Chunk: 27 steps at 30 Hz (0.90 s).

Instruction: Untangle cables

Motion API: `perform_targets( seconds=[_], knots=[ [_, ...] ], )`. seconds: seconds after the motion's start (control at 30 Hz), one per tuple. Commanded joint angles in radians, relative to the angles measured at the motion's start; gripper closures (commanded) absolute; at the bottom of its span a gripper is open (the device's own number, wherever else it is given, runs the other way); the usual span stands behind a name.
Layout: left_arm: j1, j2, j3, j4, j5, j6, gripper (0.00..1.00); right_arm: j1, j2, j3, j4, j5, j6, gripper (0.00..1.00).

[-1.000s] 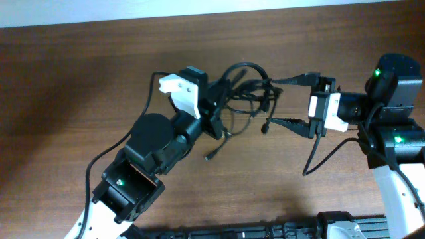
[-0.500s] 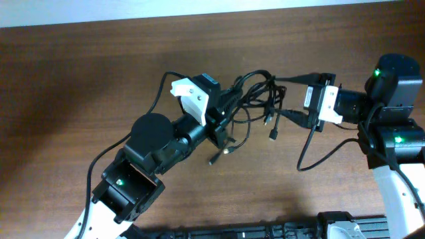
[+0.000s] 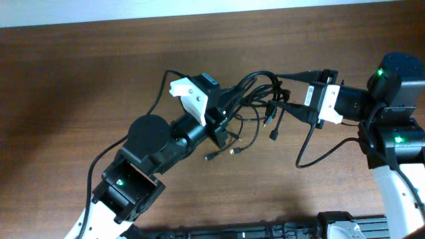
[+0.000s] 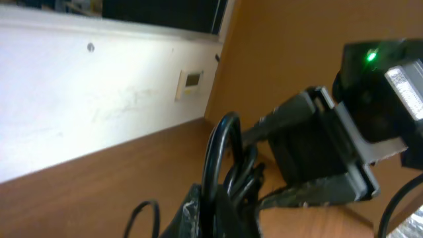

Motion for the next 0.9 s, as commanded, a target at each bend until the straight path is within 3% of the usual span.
perform_targets(
  seconds=[0.0,0.13,0.2,0.3,0.53,0.6,0.67,0.8,0.87],
  knots=[
    [0.002,-0.023,0.011,0.059,0.014,-0.045,1.0,-0.002,-0.009,0.008,-0.019,0.005,0.007,0.62],
    [0.002,-0.023,0.011,0.061,-0.022,-0.08,1.0,-0.002,-0.009,0.008,-0.023,0.005,0.007,0.67],
    [0.002,-0.023,0.011,0.061,-0.021,-0.083,1.0,-0.002,-0.009,0.008,-0.022,0.005,0.007,0.75],
    [0.002,-0.023,0.011,0.061,-0.021,-0.083,1.0,-0.002,-0.009,0.008,-0.022,0.005,0.007,0.96],
    [0.002,-0.023,0.011,0.017,-0.021,-0.082,0.99,-0.002,-0.01,0.008,-0.022,0.005,0.008,0.96],
    [0.002,-0.023,0.011,-0.027,-0.021,-0.081,0.94,-0.002,-0.01,0.008,-0.018,0.0,0.024,0.96],
    [0.002,-0.023,0.011,-0.056,-0.015,-0.068,0.94,-0.002,-0.009,0.008,0.009,0.0,0.089,0.96],
    [0.002,-0.013,0.011,-0.082,0.135,0.048,0.99,-0.002,-0.009,0.008,0.128,-0.004,0.29,0.96],
    [0.002,-0.001,0.011,-0.077,0.184,0.062,0.98,-0.002,-0.01,0.008,0.148,-0.006,0.311,0.96]
  ],
)
